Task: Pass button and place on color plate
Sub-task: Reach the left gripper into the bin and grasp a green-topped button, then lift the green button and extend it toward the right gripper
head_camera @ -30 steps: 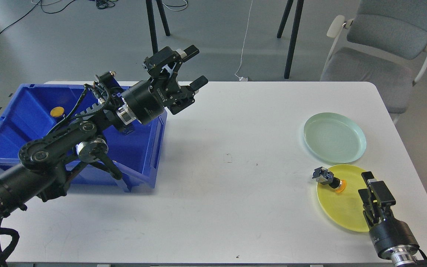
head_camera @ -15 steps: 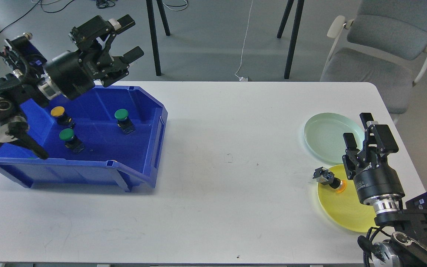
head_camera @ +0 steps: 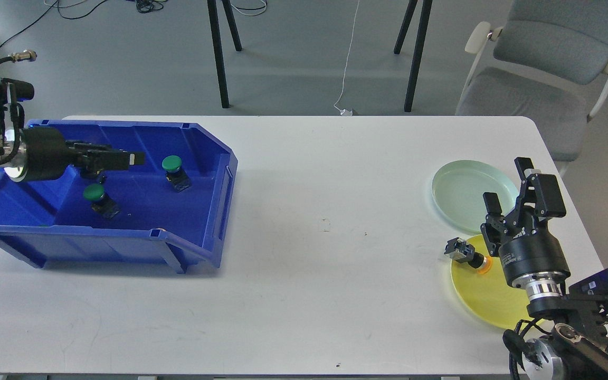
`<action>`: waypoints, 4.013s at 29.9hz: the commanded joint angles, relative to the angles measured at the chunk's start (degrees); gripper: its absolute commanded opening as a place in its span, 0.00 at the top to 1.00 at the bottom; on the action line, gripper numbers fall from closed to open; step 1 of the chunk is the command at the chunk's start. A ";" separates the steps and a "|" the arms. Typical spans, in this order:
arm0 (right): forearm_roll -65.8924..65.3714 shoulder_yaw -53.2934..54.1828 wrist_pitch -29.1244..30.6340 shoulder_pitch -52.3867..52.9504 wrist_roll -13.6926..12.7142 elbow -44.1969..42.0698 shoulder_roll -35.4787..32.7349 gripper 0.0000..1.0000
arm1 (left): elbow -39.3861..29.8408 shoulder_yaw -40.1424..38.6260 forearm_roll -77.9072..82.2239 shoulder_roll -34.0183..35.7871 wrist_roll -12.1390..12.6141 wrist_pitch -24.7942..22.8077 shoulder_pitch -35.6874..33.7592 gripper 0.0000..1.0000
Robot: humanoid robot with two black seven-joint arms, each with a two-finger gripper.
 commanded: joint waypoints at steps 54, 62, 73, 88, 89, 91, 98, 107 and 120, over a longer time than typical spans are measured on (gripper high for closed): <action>0.09 0.60 0.00 -3.23 0.00 -0.52 -0.02 0.01 | 18.68 1.62 3.75 -11.21 0.01 3.33 7.54 0.97; 0.09 0.78 0.00 -3.67 0.00 -0.52 -0.02 0.01 | 18.07 1.36 3.57 -10.95 0.01 2.98 6.05 0.97; 0.09 0.95 0.00 -3.76 0.00 -0.61 0.07 0.01 | 12.29 1.36 3.57 -6.56 0.01 2.54 4.90 0.97; 0.00 0.69 0.00 -2.01 0.00 -0.61 -0.01 0.01 | -14.97 -7.95 -10.64 6.55 0.01 -0.59 1.74 0.97; -0.09 0.52 0.00 -1.13 0.00 -0.61 -0.28 0.01 | -16.03 -8.65 -13.80 6.28 0.01 -0.59 1.74 0.97; -0.18 -0.19 0.00 1.50 0.00 -0.61 -1.07 0.01 | -17.70 -9.54 -19.43 5.49 0.01 -0.59 1.82 0.97; -0.71 -10.36 0.00 14.59 0.00 -2.28 -0.98 0.01 | -22.54 -10.07 -39.65 -3.72 0.01 -0.59 2.70 0.97; -0.35 -21.90 0.00 26.90 0.00 -11.59 10.08 0.01 | -12.18 -10.07 -47.40 -20.08 0.01 -0.59 7.09 0.97; 0.00 -23.66 0.00 34.91 0.00 -23.02 23.53 0.01 | -6.02 -10.07 -47.40 -27.29 0.01 -0.59 8.94 0.97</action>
